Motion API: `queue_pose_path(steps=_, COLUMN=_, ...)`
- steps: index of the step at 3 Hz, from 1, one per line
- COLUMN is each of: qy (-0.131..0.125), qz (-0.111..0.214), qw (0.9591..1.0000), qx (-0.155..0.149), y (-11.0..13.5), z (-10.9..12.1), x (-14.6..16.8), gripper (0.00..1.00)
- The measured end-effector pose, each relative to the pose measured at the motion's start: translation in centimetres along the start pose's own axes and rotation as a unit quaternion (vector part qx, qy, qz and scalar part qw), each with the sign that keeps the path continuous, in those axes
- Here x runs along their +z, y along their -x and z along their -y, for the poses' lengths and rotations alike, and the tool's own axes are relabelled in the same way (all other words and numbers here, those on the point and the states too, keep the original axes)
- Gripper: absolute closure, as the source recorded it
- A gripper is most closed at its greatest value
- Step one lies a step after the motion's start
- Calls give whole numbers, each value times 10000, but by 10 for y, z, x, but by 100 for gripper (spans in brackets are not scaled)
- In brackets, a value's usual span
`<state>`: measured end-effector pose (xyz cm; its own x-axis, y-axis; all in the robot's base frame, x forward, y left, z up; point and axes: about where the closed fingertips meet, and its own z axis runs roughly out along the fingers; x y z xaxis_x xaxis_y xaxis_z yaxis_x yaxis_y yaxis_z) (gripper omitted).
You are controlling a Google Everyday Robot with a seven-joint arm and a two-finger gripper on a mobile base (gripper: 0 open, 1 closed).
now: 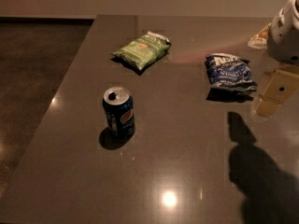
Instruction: Knock pepsi can over
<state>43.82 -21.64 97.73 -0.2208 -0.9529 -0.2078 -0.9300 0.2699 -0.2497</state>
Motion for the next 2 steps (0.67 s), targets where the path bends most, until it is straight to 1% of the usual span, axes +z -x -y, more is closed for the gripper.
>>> queue_pose_path(steps=1, qy=7, qz=68, qw=10000, qx=-33, y=3, z=-1, x=2, gripper=0)
queue_pose_path(steps=2, qy=91, qz=331, qw=9993, qx=-163, y=16, z=-5, x=10, gripper=0)
